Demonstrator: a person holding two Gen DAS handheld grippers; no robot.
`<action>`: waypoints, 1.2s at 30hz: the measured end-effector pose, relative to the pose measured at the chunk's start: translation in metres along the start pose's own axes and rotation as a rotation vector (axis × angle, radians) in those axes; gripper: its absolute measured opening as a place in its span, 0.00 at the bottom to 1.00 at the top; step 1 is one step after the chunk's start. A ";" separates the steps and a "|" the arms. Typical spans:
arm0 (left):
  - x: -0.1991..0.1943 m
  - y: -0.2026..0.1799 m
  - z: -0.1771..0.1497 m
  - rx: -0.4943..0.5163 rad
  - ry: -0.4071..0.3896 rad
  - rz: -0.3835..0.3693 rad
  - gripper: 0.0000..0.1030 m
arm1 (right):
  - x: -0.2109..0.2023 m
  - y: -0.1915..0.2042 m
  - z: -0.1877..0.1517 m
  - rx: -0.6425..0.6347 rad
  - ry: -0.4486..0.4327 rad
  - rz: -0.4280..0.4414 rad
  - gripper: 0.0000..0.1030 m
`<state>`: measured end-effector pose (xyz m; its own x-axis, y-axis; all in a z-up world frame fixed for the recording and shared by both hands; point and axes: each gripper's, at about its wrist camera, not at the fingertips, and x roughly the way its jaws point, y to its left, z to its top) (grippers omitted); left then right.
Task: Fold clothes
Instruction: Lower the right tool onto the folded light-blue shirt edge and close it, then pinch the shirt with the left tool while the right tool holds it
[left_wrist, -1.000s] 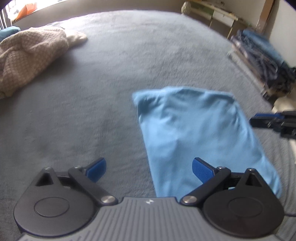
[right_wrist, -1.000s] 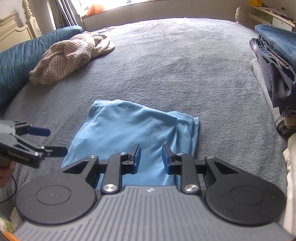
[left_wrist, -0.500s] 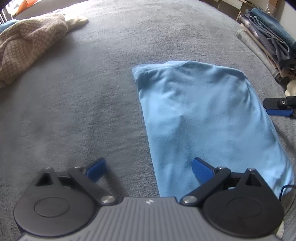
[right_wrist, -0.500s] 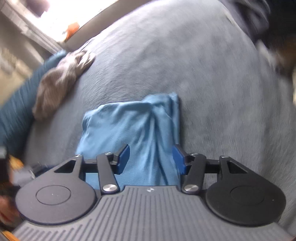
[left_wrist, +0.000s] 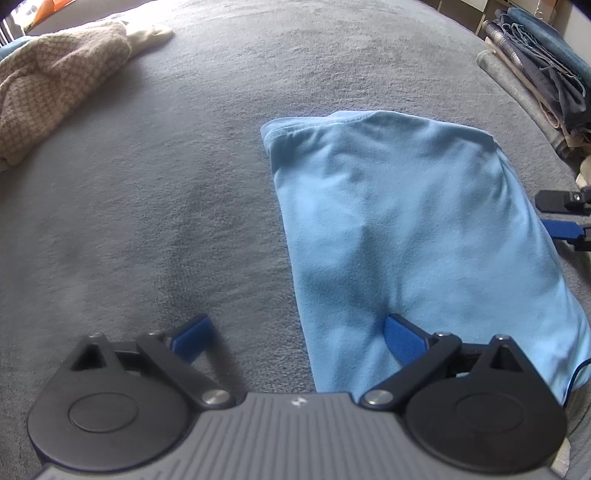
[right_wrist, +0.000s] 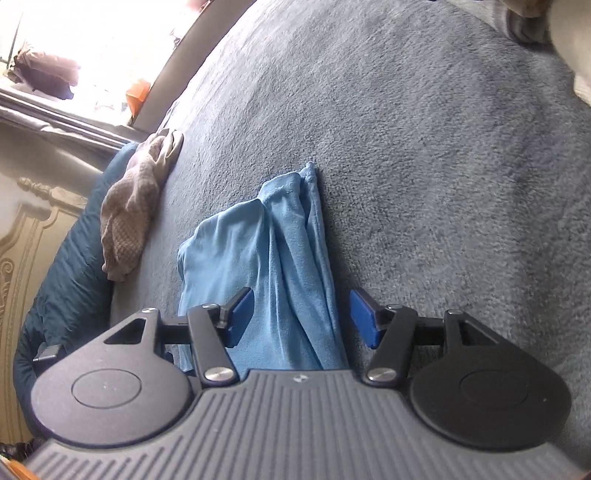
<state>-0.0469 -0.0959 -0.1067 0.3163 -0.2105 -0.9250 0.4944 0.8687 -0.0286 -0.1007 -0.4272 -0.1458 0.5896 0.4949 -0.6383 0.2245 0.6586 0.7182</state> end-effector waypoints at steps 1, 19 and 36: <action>0.001 0.000 0.000 0.000 0.000 0.001 0.98 | 0.003 0.001 0.003 -0.002 -0.001 0.004 0.56; -0.002 0.009 -0.001 0.042 -0.057 -0.107 0.99 | 0.034 0.002 0.039 0.001 -0.024 0.083 0.56; 0.014 0.063 0.007 -0.110 -0.124 -0.579 0.89 | 0.011 -0.021 0.030 0.020 -0.005 0.113 0.56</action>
